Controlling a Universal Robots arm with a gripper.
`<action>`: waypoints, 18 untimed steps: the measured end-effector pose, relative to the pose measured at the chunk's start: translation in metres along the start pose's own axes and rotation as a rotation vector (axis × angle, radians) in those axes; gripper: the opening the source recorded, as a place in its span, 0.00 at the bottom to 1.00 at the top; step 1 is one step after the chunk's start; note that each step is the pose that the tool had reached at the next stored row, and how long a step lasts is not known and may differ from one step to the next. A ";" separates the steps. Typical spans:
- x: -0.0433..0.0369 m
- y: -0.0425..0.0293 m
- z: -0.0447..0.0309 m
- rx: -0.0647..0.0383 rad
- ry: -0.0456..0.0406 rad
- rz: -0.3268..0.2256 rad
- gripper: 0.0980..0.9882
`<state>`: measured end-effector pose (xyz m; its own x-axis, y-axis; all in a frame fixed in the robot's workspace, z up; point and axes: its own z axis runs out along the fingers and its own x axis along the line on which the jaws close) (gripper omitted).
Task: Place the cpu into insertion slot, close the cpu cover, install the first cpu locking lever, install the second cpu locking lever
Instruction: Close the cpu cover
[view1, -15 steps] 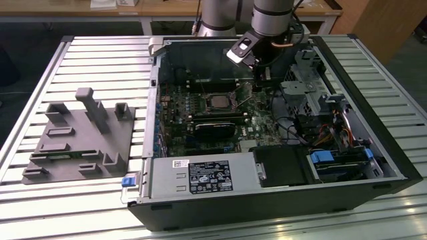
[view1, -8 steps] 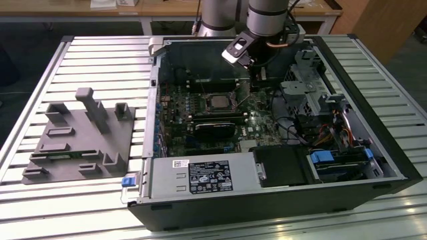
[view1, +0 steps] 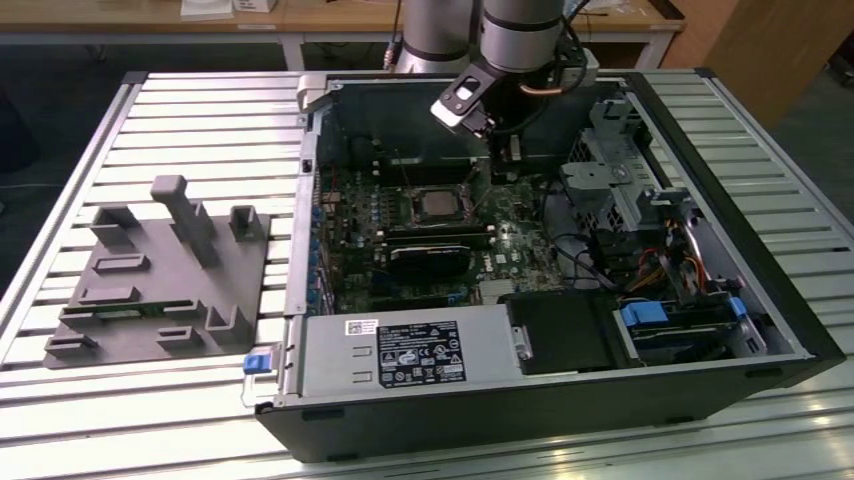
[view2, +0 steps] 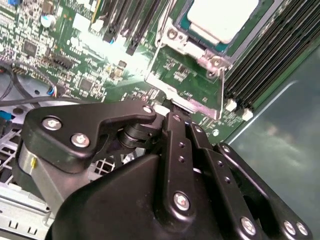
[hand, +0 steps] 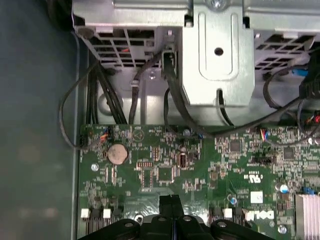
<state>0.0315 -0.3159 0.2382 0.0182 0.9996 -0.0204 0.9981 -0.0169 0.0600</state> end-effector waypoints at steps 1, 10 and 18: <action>0.0000 -0.0019 -0.0001 0.000 0.0000 0.000 0.01; -0.0004 -0.0189 -0.0011 0.000 0.0000 0.000 0.01; -0.0006 -0.0368 -0.0022 0.000 -0.0001 0.000 0.01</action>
<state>-0.0053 -0.3158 0.2383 0.0182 0.9996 -0.0206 0.9981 -0.0170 0.0600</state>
